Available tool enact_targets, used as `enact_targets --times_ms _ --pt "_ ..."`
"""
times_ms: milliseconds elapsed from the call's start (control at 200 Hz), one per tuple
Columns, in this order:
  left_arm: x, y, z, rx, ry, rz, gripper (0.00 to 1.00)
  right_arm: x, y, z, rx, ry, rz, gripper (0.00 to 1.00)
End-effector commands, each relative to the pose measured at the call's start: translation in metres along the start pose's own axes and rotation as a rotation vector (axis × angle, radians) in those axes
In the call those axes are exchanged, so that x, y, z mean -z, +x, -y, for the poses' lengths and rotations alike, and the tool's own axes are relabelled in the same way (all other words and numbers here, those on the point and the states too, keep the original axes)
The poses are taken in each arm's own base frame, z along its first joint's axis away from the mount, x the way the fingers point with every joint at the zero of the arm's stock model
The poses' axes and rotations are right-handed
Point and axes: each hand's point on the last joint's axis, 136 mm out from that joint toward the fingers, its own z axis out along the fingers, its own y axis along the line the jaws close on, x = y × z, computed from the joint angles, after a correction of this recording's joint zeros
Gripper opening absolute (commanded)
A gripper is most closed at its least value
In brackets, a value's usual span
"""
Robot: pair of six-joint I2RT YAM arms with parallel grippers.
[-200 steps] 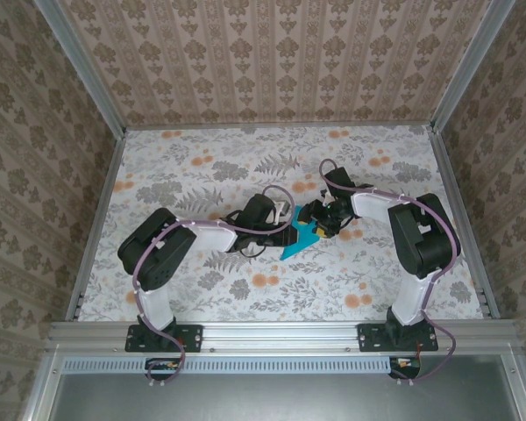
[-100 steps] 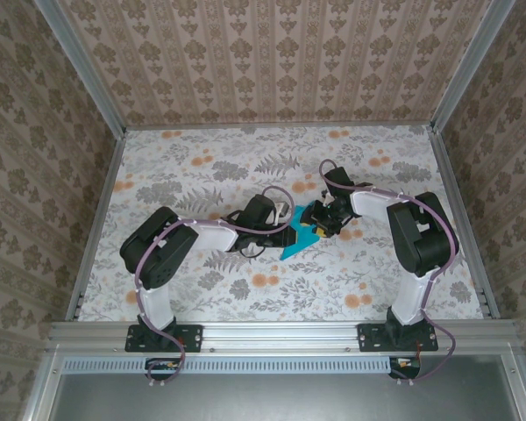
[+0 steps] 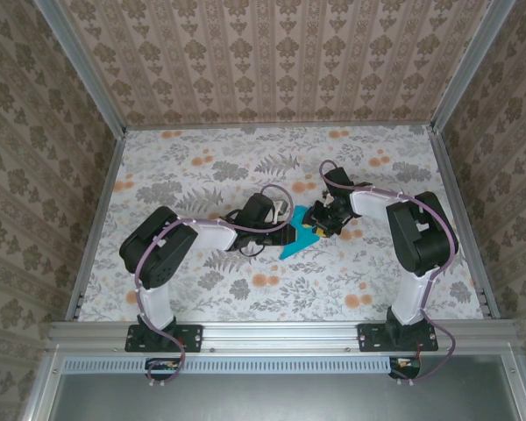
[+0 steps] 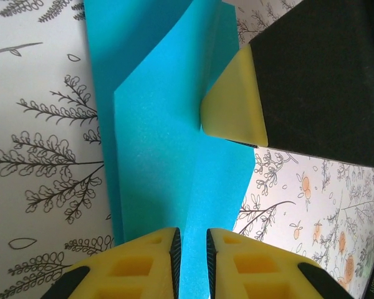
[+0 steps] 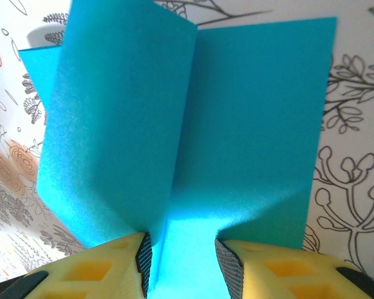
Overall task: Fold a paper plane with a square sheet of paper (pick it up from the middle)
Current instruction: Fourth fold the wing at the center of the table.
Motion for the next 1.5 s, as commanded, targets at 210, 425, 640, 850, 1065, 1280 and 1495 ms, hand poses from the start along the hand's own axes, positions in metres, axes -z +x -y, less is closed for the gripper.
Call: enact_targets --times_ms 210,425,640,850,1065,1280,1495 --pt "0.004 -0.011 0.013 -0.001 0.045 0.030 0.22 -0.040 0.031 0.125 -0.139 0.450 -0.059 0.41" --pt "0.022 -0.017 0.022 -0.030 0.055 0.083 0.26 -0.039 0.031 0.122 -0.142 0.436 -0.059 0.42" --pt "0.031 -0.013 0.006 -0.002 -0.004 0.101 0.34 -0.040 0.031 0.121 -0.140 0.431 -0.059 0.42" --pt "0.019 -0.006 0.005 -0.008 0.000 0.068 0.38 -0.040 0.031 0.120 -0.142 0.426 -0.059 0.43" --pt "0.006 -0.002 0.008 -0.047 0.035 0.024 0.35 -0.041 0.031 0.118 -0.146 0.412 -0.064 0.43" --pt "0.003 -0.008 0.016 -0.075 0.073 0.037 0.23 -0.037 0.030 0.110 -0.133 0.385 -0.064 0.43" --pt "0.004 -0.013 0.016 -0.111 0.075 0.049 0.09 -0.021 0.020 0.077 -0.043 0.267 -0.041 0.44"
